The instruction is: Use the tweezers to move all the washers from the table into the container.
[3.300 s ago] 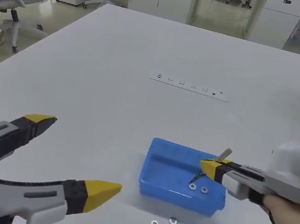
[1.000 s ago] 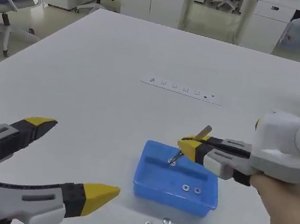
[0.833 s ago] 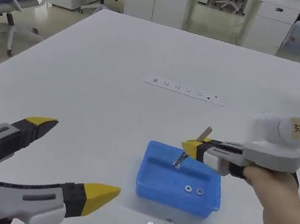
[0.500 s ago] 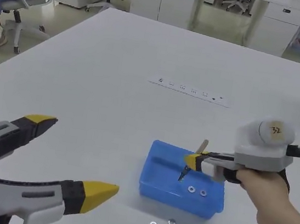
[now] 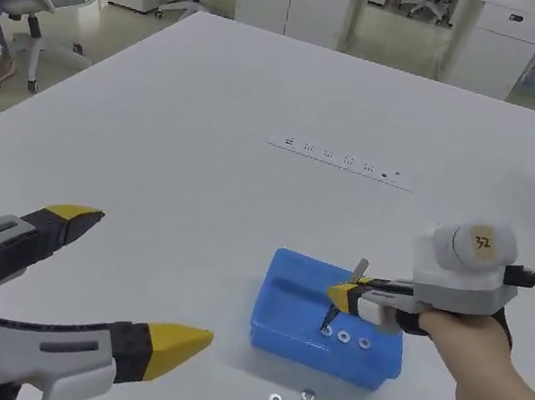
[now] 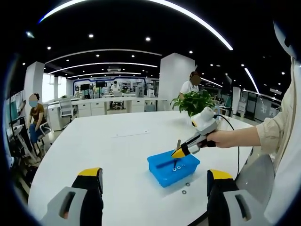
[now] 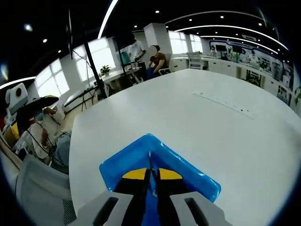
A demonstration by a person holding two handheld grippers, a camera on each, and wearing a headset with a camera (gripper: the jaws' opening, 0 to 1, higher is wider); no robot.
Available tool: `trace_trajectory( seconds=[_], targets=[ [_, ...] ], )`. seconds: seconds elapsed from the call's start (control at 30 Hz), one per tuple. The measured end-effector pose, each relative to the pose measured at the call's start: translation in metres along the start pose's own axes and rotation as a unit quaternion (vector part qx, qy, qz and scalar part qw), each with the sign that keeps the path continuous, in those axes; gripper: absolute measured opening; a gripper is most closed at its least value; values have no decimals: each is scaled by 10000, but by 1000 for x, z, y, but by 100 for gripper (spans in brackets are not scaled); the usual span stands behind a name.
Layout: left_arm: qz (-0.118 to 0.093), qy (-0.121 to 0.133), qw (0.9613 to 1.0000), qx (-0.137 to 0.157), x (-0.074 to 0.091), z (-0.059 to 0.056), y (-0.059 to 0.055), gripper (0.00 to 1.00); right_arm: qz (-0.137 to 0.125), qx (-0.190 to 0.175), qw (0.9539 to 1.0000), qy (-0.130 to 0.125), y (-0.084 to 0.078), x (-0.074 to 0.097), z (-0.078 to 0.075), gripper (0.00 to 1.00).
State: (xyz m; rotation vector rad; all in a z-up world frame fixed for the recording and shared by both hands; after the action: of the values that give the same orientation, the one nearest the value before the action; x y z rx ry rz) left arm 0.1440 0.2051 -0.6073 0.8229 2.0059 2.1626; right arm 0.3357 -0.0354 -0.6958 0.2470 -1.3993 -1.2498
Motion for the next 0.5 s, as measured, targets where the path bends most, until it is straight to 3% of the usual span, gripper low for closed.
trace_trajectory(
  seconds=[0.03, 0.13, 0.2, 0.3, 0.43, 0.5],
  targets=[
    [2, -4, 10000, -4, 0, 0, 0, 94, -37, -24, 10000, 11, 1, 3, 2, 3],
    [15, -10, 10000, 6, -1, 0, 0, 93, -577, 16, 9981, 198, 7, 14, 12, 3],
    [17, -14, 10000, 15, -1, 0, -1, 93, -793, 38, 9963, 322, 9, 21, 19, 3],
    [29, -45, 10000, 25, -3, -1, -1, 93, -1130, 86, 9911, 692, 9, 33, 35, 3],
    [47, -101, 9999, 8, -6, -2, -1, 93, -1037, 65, 9876, 1176, -4, 40, 50, 3],
    [41, -129, 9999, -2, -7, -3, 0, 93, -912, 120, 9884, 1207, -14, 41, 52, 3]
  ],
)
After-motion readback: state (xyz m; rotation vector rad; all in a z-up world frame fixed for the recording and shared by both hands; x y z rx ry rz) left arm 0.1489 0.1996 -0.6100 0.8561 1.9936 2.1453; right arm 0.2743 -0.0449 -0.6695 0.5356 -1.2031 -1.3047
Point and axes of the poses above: the centre of the closed fingertips' face, and the gripper's own axes: x roughly backward along the fingers, z roughly to its left, y roughly out of its top, the point moved 10 cm from there along x, roughly backward along the fingers, and after that the axes turned 4 degrees about -x, right-handed, at the moved point
